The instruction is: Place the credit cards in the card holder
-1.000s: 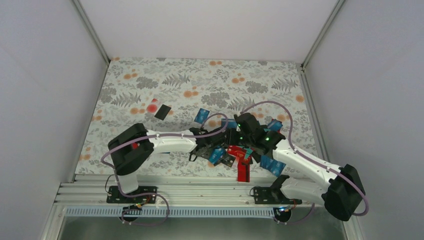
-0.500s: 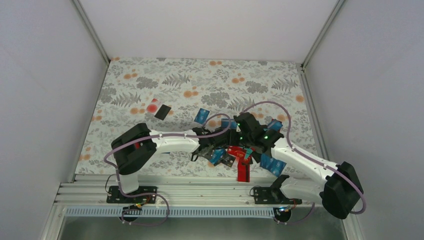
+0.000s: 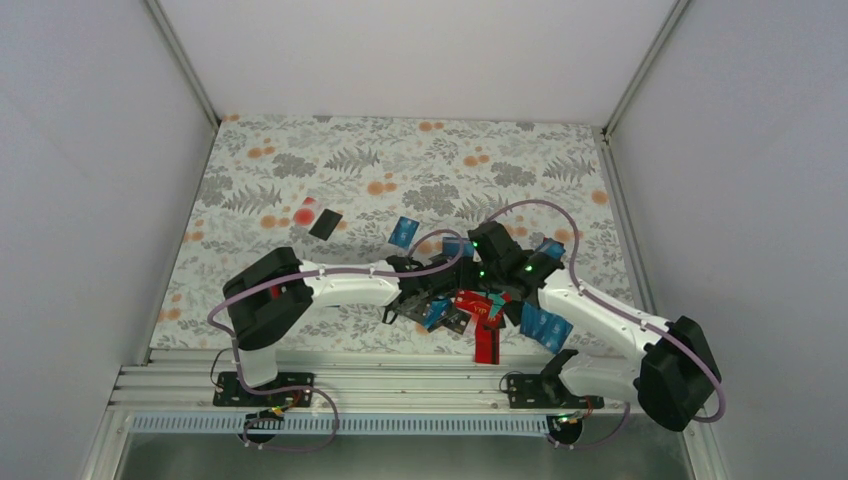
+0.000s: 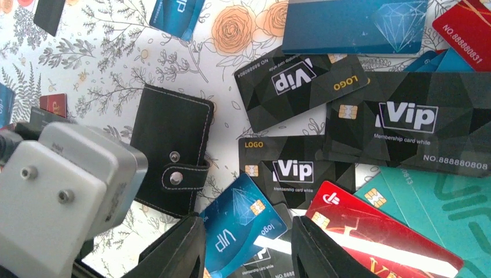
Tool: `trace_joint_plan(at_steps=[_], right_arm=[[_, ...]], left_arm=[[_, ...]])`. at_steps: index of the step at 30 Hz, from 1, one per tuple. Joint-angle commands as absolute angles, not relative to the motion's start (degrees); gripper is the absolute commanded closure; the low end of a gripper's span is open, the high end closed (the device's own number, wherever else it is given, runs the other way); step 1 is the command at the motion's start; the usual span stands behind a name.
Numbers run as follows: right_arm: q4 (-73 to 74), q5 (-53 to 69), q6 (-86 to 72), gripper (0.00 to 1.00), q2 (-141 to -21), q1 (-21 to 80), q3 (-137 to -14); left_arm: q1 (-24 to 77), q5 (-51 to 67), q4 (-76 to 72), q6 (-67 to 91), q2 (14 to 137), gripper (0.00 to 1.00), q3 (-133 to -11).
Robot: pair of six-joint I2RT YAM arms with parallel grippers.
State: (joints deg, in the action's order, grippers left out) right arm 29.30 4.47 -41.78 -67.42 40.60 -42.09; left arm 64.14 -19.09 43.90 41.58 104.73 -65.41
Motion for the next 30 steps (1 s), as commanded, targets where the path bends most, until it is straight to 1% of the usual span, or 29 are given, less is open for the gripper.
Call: trace_joint_plan(at_steps=[1, 5, 9, 10, 12, 13, 19, 21, 22, 23, 30], right_arm=[[28.3, 4.6, -41.2, 0.61, -69.4, 40.5, -45.5], [28.5, 4.6, -40.3, 0.61, -70.6, 40.3, -45.9], [27.8, 5.5, -40.1, 0.62, -71.8, 39.9, -46.1], [27.7, 5.8, -40.0, 0.62, -72.1, 39.8, -46.3], [27.3, 6.3, -40.0, 0.63, -72.6, 39.7, -46.5], [27.1, 6.6, -39.9, 0.63, -72.9, 39.7, -46.6], [25.7, 8.7, -39.4, 0.64, -75.6, 39.1, -47.4], [25.2, 9.4, -39.3, 0.64, -76.5, 38.9, -47.8], [25.0, 9.8, -39.3, 0.65, -77.1, 38.8, -48.1], [24.8, 10.1, -39.2, 0.65, -77.6, 38.7, -48.4], [22.5, 13.5, -38.7, 0.67, -80.8, 38.5, -49.9]], left_arm=[[65.5, -20.0, 42.7, 40.7, 106.2, 0.22, -68.0], [65.5, -21.4, 42.0, 41.5, 107.5, 0.27, -68.0], [65.5, -22.9, 41.6, 42.1, 108.3, 0.37, -68.0], [65.5, -23.3, 41.6, 42.1, 108.4, 0.41, -67.9], [65.5, -23.9, 41.5, 42.0, 108.2, 0.55, -67.8], [65.5, -24.3, 41.4, 42.1, 107.6, 0.6, -67.8], [65.4, -24.4, 39.3, 41.9, 103.3, 0.83, -66.5], [65.2, -24.9, 39.3, 42.1, 102.2, 0.88, -66.4], [65.0, -24.9, 39.3, 42.1, 101.6, 0.94, -66.2], [64.8, -24.8, 39.3, 42.1, 100.7, 0.97, -66.2], [61.9, -21.0, 36.5, 41.1, 94.7, 0.98, -63.4]])
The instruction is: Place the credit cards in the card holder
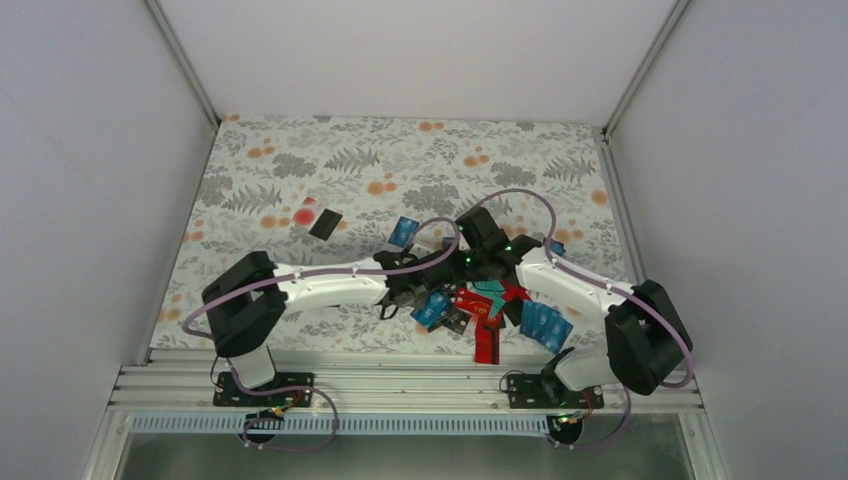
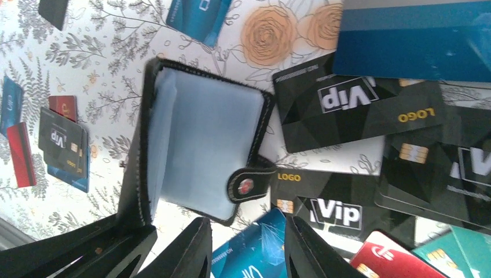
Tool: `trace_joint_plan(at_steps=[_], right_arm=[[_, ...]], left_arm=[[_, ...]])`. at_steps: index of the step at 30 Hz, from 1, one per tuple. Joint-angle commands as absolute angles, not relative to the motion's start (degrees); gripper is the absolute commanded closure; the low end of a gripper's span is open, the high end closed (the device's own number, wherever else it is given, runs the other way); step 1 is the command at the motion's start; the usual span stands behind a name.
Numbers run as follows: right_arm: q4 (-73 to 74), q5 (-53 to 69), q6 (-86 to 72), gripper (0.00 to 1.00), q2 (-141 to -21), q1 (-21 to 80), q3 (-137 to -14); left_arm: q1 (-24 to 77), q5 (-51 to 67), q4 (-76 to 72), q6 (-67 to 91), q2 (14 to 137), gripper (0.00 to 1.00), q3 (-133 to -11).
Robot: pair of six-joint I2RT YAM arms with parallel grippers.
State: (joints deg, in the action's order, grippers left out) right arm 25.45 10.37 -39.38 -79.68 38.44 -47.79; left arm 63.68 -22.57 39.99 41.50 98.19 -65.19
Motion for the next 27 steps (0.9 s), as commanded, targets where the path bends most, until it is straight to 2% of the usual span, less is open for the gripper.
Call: trace_joint_plan(at_steps=[1, 7, 16, 27], right_arm=[[21.7, 14.6, -38.5, 0.67, -81.1, 38.5, -49.9], [16.5, 23.8, -37.2, 0.66, -84.0, 38.5, -50.1], [12.3, 31.2, -37.5, 0.68, -91.3, 39.8, -54.1], [15.6, 25.9, -39.6, 0.73, -103.1, 42.5, -61.4]], left_arm=[[61.4, -20.5, 35.8, 41.2, 93.7, 0.98, -62.6], [56.5, -14.0, 28.7, 41.6, 87.2, 0.98, -55.0], [52.6, -6.3, 12.9, 41.5, 76.1, 0.98, -41.2], [46.6, 1.5, 2.8, 42.9, 68.2, 0.97, -29.9]])
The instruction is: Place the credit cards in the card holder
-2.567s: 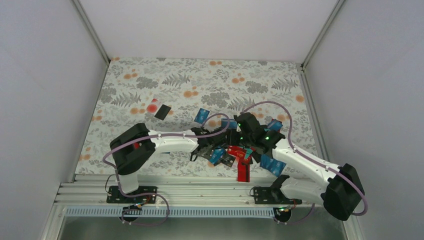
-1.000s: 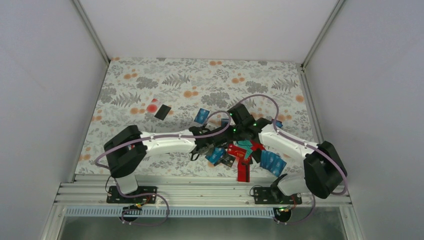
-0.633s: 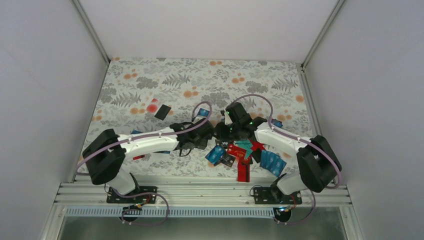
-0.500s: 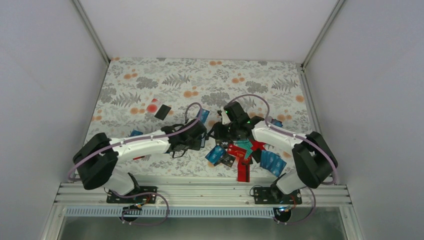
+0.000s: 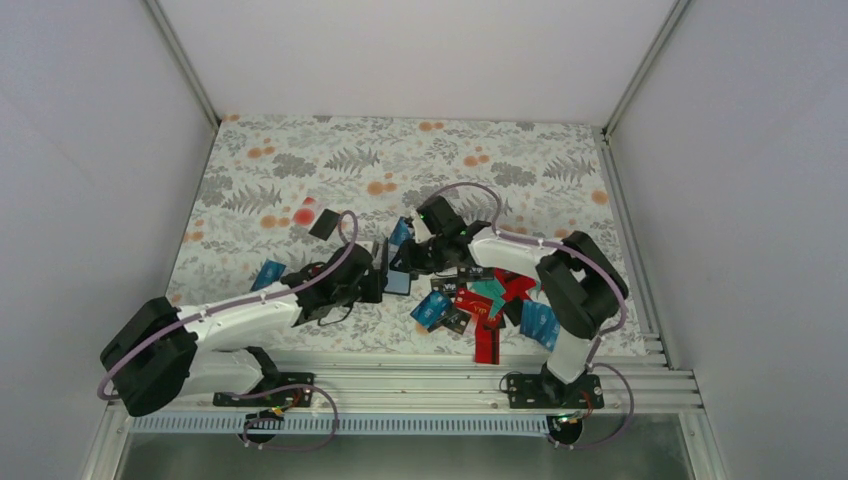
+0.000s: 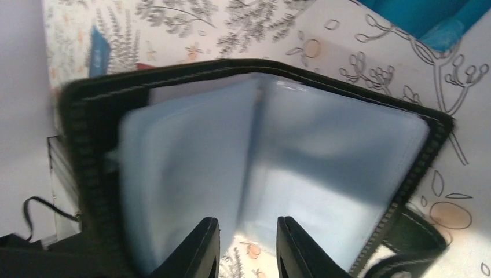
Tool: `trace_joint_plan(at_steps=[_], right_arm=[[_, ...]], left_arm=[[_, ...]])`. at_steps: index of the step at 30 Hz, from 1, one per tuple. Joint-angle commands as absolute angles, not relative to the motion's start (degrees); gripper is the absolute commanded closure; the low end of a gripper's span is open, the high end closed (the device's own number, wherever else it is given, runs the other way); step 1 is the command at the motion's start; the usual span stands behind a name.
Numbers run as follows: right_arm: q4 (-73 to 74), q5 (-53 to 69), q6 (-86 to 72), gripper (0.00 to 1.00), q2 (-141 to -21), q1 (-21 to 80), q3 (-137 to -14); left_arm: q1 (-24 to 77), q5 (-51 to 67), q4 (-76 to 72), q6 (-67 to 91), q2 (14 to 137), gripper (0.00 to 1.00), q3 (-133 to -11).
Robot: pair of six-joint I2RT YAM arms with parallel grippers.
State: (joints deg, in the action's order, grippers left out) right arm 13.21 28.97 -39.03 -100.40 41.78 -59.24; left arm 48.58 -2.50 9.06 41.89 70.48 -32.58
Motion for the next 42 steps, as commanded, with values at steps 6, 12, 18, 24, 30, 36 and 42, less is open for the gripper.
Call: trace_joint_plan(at_steps=[6, 12, 18, 24, 30, 36, 42], right_arm=[[19.8, 18.5, -38.4, 0.74, -104.9, 42.2, -60.9], [20.2, 16.7, -38.0, 0.74, -106.0, 41.8, -59.6], [19.3, 17.8, -37.7, 0.75, -107.1, 41.7, -59.1], [19.0, 17.9, -37.2, 0.75, -106.9, 41.7, -58.5], [18.8, 18.4, -36.6, 0.75, -106.1, 41.7, -58.5], [18.9, 19.3, -35.7, 0.75, -104.1, 41.7, -59.0], [18.9, 20.5, -34.6, 0.75, -101.8, 41.7, -60.0]], left_arm=[[41.6, 6.2, -2.1, 44.0, 63.5, 0.98, -22.3], [38.1, 7.6, -1.5, 45.7, 59.5, 0.98, -18.1], [35.6, 5.2, 4.9, 49.0, 55.2, 0.95, -16.1], [33.4, -1.6, 17.8, 55.1, 54.8, 0.65, -16.6], [33.4, -2.2, 20.9, 54.7, 57.5, 0.49, -20.2], [33.6, -5.7, 30.3, 52.5, 55.3, 0.38, -27.7], [33.9, -4.2, 33.3, 47.1, 56.5, 0.38, -33.4]])
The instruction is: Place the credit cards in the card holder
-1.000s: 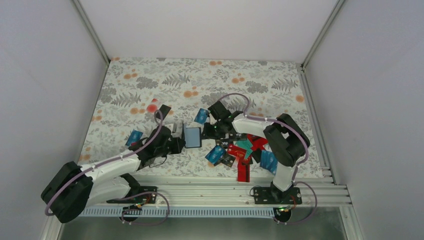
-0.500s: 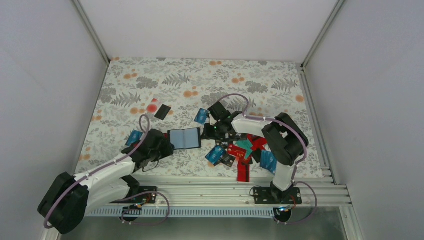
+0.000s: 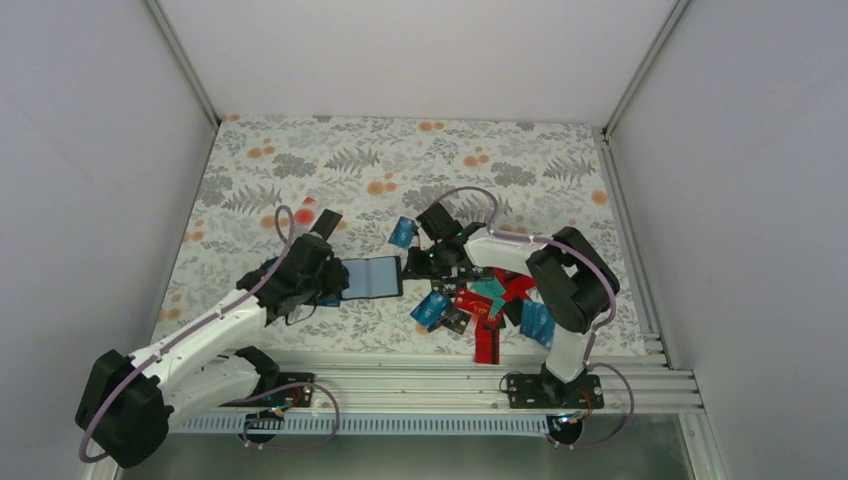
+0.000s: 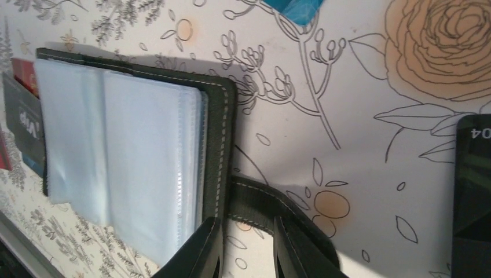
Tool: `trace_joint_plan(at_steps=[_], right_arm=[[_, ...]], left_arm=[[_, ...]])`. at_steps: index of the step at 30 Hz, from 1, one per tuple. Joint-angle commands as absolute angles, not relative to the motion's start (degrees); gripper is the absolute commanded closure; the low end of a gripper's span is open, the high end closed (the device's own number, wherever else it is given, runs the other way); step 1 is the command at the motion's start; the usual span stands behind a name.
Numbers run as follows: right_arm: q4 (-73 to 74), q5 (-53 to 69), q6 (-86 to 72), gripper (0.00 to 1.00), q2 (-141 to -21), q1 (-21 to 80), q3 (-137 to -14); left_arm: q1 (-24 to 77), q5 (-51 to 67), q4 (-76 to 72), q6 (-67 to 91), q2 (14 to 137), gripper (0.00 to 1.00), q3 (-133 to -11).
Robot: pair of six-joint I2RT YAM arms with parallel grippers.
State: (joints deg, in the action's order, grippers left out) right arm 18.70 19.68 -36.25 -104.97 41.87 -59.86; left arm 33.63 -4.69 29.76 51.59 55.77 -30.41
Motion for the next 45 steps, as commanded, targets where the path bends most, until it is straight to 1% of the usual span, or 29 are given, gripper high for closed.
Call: trace_joint_plan(at_steps=[1, 6, 11, 16, 20, 24, 28, 34, 41, 43, 45], right_arm=[[18.9, 20.8, -34.4, 0.75, -101.4, 41.7, -60.3], [19.5, 21.8, -33.4, 0.75, -99.0, 41.7, -61.5], [19.6, 23.5, -33.1, 0.75, -97.3, 41.8, -62.0], [16.9, 28.9, -32.8, 0.74, -98.2, 42.6, -62.5], [16.1, 30.7, -32.6, 0.74, -101.1, 43.4, -64.1], [15.3, 31.4, -32.5, 0.75, -103.1, 43.7, -65.4], [15.2, 31.5, -32.0, 0.75, -105.1, 43.7, -66.6], [15.1, 30.9, -31.4, 0.76, -108.1, 43.7, -66.3], [17.1, 25.5, -31.4, 0.78, -109.7, 43.7, -64.0], [17.4, 23.9, -31.6, 0.8, -109.7, 43.7, -63.2], [17.2, 23.1, -32.0, 0.81, -109.8, 43.7, -62.2]], left_arm=[[34.1, -2.9, 32.7, 45.9, 58.1, 0.37, -33.9], [36.0, -1.3, 30.3, 43.2, 64.0, 0.39, -35.4], [36.5, 0.8, 26.4, 42.2, 67.4, 0.39, -33.5], [36.5, 0.6, 23.3, 42.2, 70.5, 0.33, -31.9], [36.5, 0.8, 20.9, 41.6, 72.4, 0.33, -32.3], [36.5, 0.4, 19.8, 40.9, 73.8, 0.35, -32.7], [36.4, -0.4, 20.5, 40.8, 75.2, 0.4, -33.8], [36.4, -1.1, 21.0, 40.8, 76.0, 0.4, -33.9], [36.3, 0.1, 19.0, 41.8, 80.4, 0.4, -32.4], [36.4, 0.9, 18.1, 42.0, 81.4, 0.42, -32.1], [36.4, 1.8, 16.8, 42.2, 81.7, 0.46, -31.5]])
